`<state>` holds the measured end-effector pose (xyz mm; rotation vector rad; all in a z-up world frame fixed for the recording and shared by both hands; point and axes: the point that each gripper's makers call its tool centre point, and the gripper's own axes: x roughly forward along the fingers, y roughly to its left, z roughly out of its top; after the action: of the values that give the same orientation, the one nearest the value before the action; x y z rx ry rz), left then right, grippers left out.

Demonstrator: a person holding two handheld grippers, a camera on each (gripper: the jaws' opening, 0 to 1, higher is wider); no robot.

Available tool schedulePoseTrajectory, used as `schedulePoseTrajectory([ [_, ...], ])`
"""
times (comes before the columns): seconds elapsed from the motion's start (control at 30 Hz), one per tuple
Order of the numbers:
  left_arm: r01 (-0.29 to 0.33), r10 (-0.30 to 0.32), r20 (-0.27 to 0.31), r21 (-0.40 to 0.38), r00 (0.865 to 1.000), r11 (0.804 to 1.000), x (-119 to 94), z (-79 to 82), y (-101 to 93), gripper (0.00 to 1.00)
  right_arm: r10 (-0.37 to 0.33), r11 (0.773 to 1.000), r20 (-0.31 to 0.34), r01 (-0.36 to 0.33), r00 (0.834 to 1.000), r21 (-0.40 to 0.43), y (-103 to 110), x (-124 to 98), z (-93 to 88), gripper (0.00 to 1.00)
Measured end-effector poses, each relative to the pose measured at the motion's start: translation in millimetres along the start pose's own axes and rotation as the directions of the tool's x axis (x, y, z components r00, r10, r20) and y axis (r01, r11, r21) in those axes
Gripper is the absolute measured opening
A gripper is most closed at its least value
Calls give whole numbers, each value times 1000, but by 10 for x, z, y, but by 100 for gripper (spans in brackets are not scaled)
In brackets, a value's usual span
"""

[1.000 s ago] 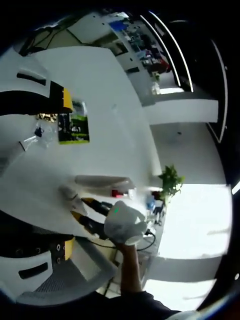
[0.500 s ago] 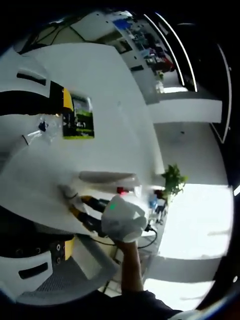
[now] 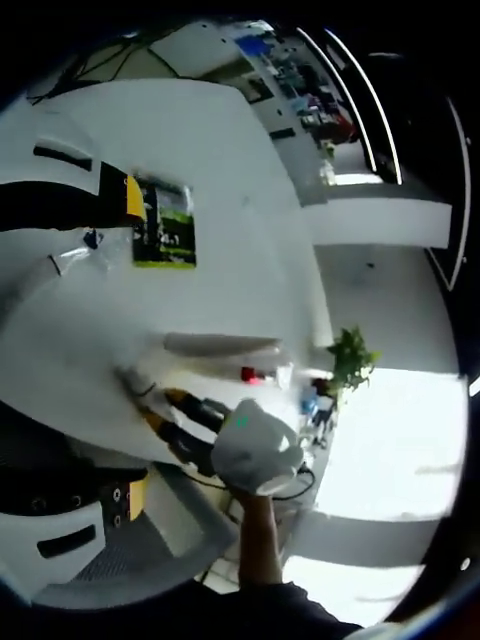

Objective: Arrange the skincare products in the storage area until every visible bottle or jar stands upright without overlapping.

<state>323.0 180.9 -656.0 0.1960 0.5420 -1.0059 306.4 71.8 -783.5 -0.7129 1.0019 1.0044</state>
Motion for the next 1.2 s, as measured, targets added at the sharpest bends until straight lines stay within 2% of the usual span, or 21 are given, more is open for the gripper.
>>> schedulePoseTrajectory([
  [0.07,4,-4,-8,1,1000,1000,14,-22,-18,97,-11,1000,22,11,1000,-4,-13,-4,11,18],
  [0.1,5,-5,-11,4,1000,1000,17,-32,-21,97,-47,997,35,49,998,-61,-51,-11,24,17],
  [0.13,6,-5,-16,4,1000,1000,16,-43,-21,97,-46,997,27,47,999,-56,-24,-18,2,17],
  [0.23,-2,2,0,-16,1000,1000,13,-37,-6,97,-24,999,126,21,992,25,24,-70,125,17],
  [0.27,-4,4,4,-25,1000,1000,13,-39,0,97,-8,998,175,-3,985,61,44,-112,186,17],
  [0.37,8,-8,5,-33,1000,999,17,-55,-25,95,2,993,256,-33,967,115,62,-214,284,17],
  [0.4,11,-11,5,-36,1000,999,19,-57,-31,95,-2,991,305,-40,952,129,62,-272,351,17],
  [0.47,22,-21,15,-45,1000,999,19,-51,-47,94,3,984,359,-67,933,165,81,-353,425,17],
  [0.5,26,-25,20,-50,999,998,18,-46,-51,94,-2,983,400,-71,917,167,79,-420,483,17],
  [0.57,31,-29,31,-57,999,998,17,-29,-55,90,14,981,412,-92,911,170,108,-491,500,17],
  [0.63,45,-42,44,-60,998,997,25,-7,-78,88,11,982,443,-94,896,166,112,-572,550,17],
  [0.67,54,-51,52,-59,997,997,31,9,-94,87,29,977,450,-120,892,174,138,-596,559,17],
  [0.73,71,-67,71,-60,995,996,41,48,-125,84,19,970,508,-140,861,200,120,-665,638,17],
  [0.77,91,-85,91,-62,992,994,46,88,-161,81,34,961,525,-173,851,218,136,-694,655,17],
  [0.8,103,-95,111,-67,989,992,48,123,-183,78,22,960,547,-170,837,221,121,-721,683,17],
  [0.87,151,-131,175,-103,976,983,46,229,-261,72,45,958,606,-207,794,200,172,-792,766,17],
  [0.93,160,-139,192,-103,972,982,45,260,-279,67,55,948,638,-241,768,209,196,-826,801,17],
  [1.07,175,-146,224,-115,964,978,47,311,-289,55,52,929,719,-298,693,220,196,-941,897,17],
  [1.13,195,-161,243,-126,957,973,48,336,-300,51,65,917,734,-331,676,224,229,-978,915,17],
  [1.2,219,-176,268,-140,947,966,66,357,-313,49,73,919,753,-337,654,205,263,-1017,952,18],
])
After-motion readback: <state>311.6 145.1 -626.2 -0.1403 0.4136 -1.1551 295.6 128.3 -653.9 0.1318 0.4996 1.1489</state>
